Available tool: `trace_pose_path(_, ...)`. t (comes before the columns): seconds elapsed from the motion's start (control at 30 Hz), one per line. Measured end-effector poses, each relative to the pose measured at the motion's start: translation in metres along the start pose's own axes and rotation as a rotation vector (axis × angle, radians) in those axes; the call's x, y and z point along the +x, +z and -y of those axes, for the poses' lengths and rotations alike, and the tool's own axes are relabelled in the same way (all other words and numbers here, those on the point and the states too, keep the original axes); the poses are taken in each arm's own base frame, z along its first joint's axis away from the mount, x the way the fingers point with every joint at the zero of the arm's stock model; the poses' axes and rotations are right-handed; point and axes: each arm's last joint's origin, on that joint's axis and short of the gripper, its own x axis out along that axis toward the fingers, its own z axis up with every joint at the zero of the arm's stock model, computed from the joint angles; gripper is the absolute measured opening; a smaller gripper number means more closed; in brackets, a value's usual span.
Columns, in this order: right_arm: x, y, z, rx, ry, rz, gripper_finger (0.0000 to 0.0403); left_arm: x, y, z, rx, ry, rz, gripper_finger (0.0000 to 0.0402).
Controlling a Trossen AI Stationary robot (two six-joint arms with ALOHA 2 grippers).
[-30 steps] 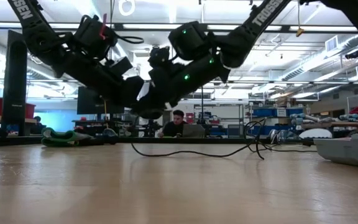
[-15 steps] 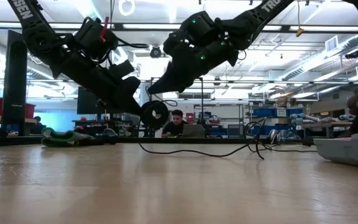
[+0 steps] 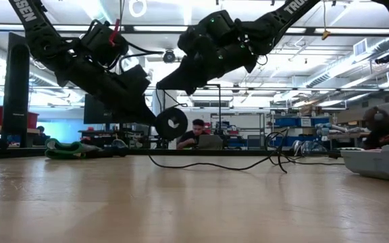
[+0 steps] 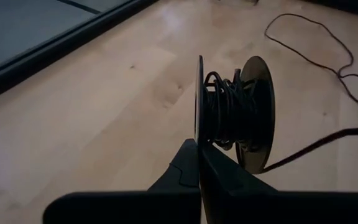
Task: Coil cords
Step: Coil the black wire
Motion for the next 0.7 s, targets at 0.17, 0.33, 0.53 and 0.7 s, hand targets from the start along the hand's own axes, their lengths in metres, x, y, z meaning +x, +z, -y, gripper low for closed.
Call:
trace_pose_path(0.17, -0.001, 0.001, 0.001, -0.015, 0.001, 0.014, 0.0, 0.001, 0.003, 0.002, -0.002, -0.031, 0.003, 0.0)
trace_pose_path(0.33, -0.001, 0.003, 0.002, -0.035, -0.003, 0.036, 0.0, 0.003, 0.014, 0.005, 0.002, -0.077, 0.029, 0.0)
trace_pose_path(0.53, -0.001, 0.003, 0.002, -0.037, -0.004, 0.036, 0.0, 0.003, 0.02, 0.007, 0.025, -0.081, 0.046, 0.0)
trace_pose_path(0.7, -0.001, 0.007, 0.002, -0.074, 0.019, 0.079, 0.0, 0.003, 0.02, 0.006, 0.025, -0.052, 0.053, 0.0)
